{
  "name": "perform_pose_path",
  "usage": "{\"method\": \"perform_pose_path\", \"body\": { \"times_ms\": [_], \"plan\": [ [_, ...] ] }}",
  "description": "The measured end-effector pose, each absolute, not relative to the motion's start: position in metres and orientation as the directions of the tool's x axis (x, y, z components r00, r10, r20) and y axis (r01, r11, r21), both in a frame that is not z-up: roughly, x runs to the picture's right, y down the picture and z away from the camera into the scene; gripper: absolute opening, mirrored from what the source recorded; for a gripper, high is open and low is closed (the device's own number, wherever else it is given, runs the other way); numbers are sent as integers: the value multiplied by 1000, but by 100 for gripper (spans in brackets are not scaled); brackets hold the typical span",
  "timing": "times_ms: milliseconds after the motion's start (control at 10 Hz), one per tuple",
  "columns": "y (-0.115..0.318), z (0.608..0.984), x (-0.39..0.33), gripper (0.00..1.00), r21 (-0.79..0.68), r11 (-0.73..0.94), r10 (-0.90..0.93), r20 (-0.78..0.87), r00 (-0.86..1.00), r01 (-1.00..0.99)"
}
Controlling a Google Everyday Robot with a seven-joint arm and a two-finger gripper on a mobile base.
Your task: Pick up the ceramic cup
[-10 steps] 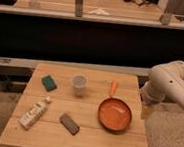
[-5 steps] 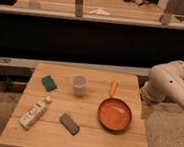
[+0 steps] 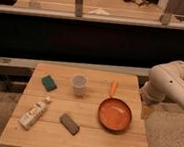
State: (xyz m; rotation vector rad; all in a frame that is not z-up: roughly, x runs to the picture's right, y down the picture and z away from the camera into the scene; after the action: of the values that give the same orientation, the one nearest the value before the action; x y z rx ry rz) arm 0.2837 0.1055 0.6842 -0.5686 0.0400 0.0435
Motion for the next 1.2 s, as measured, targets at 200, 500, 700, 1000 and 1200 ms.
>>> {"method": "perform_pose_path", "body": {
  "times_ms": [200, 500, 700, 1000, 1200],
  "plan": [
    [105, 684, 284, 80, -537, 842, 30, -50, 998, -52],
    [73, 691, 260, 80, -503, 864, -47, -27, 998, 27],
    [63, 693, 252, 80, -492, 869, -75, -21, 997, 55],
    [52, 694, 243, 80, -473, 876, -116, -13, 993, 96],
    [30, 704, 216, 80, -454, 879, -166, 3, 986, 149]
  ]
}}
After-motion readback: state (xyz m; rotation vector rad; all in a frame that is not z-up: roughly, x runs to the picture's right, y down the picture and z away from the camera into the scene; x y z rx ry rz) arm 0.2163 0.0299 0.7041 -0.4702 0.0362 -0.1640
